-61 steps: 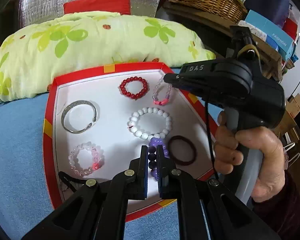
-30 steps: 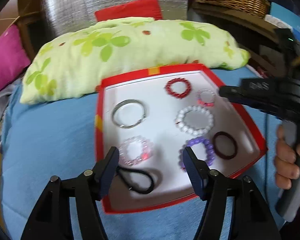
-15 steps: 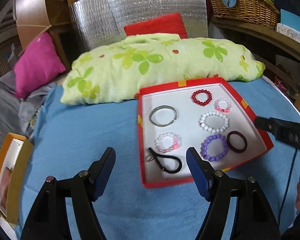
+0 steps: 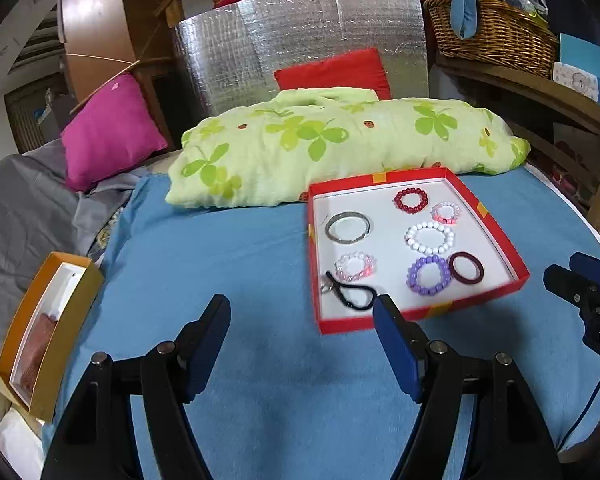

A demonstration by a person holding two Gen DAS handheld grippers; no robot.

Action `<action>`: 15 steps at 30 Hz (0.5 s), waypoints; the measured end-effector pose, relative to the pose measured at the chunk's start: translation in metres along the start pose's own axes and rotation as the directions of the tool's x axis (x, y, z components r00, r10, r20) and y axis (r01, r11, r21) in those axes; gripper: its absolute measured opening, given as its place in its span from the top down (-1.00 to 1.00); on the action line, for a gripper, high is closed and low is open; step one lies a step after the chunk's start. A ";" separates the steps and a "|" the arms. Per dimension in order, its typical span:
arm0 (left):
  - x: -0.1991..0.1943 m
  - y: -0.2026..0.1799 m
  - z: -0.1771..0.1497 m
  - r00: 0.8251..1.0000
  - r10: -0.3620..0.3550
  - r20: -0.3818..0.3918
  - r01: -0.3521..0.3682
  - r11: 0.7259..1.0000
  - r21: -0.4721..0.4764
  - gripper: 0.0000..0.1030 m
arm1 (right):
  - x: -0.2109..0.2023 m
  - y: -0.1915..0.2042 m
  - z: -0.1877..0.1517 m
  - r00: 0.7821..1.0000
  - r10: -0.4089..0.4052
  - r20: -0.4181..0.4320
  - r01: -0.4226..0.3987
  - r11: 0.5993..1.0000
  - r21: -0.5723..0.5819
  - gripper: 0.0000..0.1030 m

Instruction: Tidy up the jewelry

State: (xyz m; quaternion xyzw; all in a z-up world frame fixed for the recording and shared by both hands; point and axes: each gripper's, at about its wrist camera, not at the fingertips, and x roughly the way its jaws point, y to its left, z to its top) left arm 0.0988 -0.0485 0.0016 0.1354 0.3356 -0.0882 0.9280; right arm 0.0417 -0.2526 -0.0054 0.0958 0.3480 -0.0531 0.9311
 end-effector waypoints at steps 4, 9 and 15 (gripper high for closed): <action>-0.016 0.007 -0.011 1.000 0.008 -0.002 -0.008 1.000 -0.006 -0.45 | -0.021 0.013 -0.010 1.000 -0.001 0.015 0.001 0.999 -0.035 -0.03; -0.040 0.018 -0.024 0.999 0.026 0.028 -0.025 0.999 -0.023 -0.45 | -0.044 0.022 -0.028 1.000 0.002 0.023 -0.001 0.999 -0.049 -0.03; -0.058 0.030 -0.040 0.998 0.042 0.044 -0.039 0.998 -0.055 -0.45 | -0.065 0.031 -0.045 1.000 0.002 0.026 -0.001 0.999 -0.049 -0.05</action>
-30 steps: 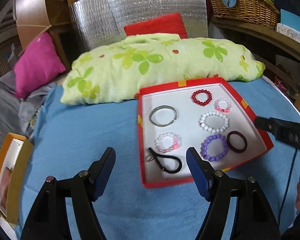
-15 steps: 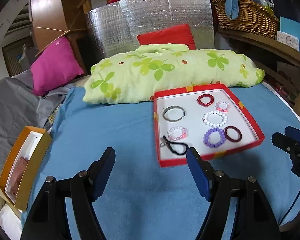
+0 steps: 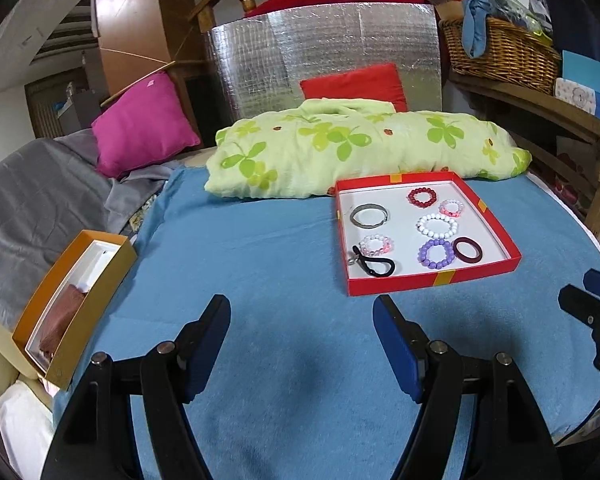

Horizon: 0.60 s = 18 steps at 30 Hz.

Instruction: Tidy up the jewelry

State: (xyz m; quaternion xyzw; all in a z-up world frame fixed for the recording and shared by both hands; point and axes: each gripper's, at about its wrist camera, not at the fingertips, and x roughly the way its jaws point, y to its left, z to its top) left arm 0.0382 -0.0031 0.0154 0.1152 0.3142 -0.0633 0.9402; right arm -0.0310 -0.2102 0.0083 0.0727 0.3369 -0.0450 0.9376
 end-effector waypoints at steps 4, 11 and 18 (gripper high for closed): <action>-0.004 0.006 -0.006 1.000 0.000 -0.001 0.000 1.000 -0.022 -0.45 | -0.004 0.004 -0.006 1.000 -0.014 -0.006 0.014 1.000 0.003 -0.06; 0.019 0.010 -0.015 0.998 0.001 -0.066 -0.004 0.999 -0.048 -0.45 | 0.015 -0.001 -0.007 0.997 -0.049 -0.067 0.051 0.998 0.028 -0.13; 0.038 0.007 -0.023 0.994 -0.007 -0.111 0.000 0.998 -0.063 -0.45 | 0.043 -0.008 -0.014 0.987 -0.052 -0.150 0.062 0.996 0.062 -0.13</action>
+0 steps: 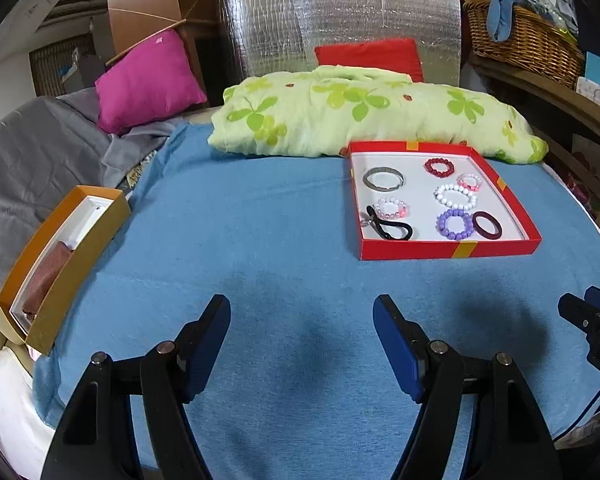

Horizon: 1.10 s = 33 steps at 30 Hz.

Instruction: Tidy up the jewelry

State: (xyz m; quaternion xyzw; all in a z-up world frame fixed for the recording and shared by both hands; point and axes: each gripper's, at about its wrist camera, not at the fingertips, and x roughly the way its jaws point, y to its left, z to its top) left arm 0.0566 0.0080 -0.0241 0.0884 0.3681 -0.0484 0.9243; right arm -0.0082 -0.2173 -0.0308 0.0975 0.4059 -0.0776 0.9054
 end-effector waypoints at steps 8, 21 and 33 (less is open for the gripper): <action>-0.008 -0.012 -0.003 0.999 0.000 0.044 -0.001 1.000 0.011 -0.45 | -0.001 -0.007 -0.001 1.000 0.000 -0.003 0.001 1.000 0.018 -0.14; -0.006 -0.008 -0.020 1.000 0.006 0.021 -0.006 1.000 0.000 -0.45 | -0.002 -0.015 -0.001 1.000 -0.005 -0.004 0.005 0.999 0.046 -0.14; 0.002 -0.006 -0.019 1.000 -0.012 0.009 0.012 1.000 -0.012 -0.45 | 0.003 -0.010 0.000 1.000 -0.004 -0.004 0.004 0.999 0.043 -0.14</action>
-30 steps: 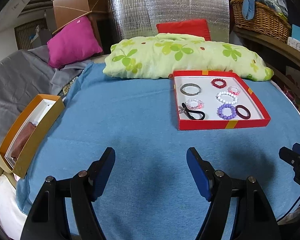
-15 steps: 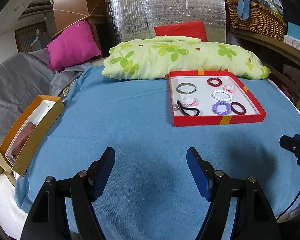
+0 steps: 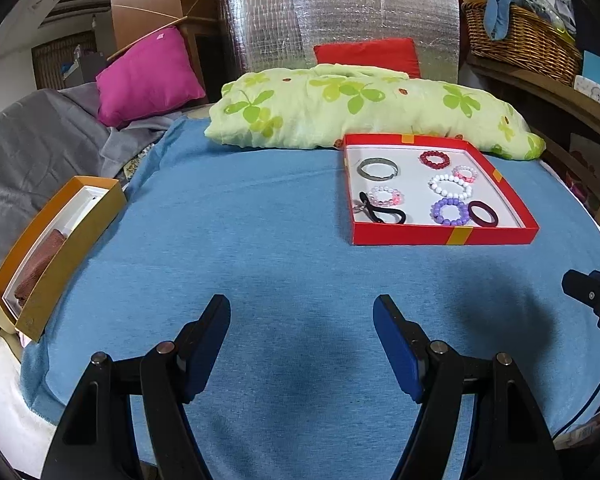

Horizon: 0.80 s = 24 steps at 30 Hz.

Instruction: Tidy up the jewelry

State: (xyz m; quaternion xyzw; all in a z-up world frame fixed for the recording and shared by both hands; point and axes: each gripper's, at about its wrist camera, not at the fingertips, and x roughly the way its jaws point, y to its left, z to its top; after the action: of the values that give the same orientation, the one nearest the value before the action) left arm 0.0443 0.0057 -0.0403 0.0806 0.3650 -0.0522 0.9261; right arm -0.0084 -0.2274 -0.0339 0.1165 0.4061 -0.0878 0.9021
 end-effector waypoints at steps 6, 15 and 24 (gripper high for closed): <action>-0.002 -0.004 0.001 1.000 -0.005 0.009 0.005 1.000 0.004 -0.45 | 0.001 0.001 -0.001 1.000 0.011 -0.002 -0.011 1.000 0.000 -0.15; -0.003 0.000 0.002 1.000 0.001 0.015 -0.001 1.000 -0.002 -0.45 | 0.003 0.003 -0.001 1.000 0.007 0.003 -0.007 1.000 0.005 -0.15; -0.003 0.002 0.002 1.000 0.006 0.015 -0.006 1.000 -0.007 -0.45 | 0.005 0.003 -0.001 1.000 0.008 0.000 -0.008 1.000 0.005 -0.15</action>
State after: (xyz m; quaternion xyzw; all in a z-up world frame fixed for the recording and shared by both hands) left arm 0.0438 0.0078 -0.0365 0.0780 0.3578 -0.0490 0.9293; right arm -0.0053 -0.2242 -0.0376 0.1205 0.4057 -0.0850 0.9021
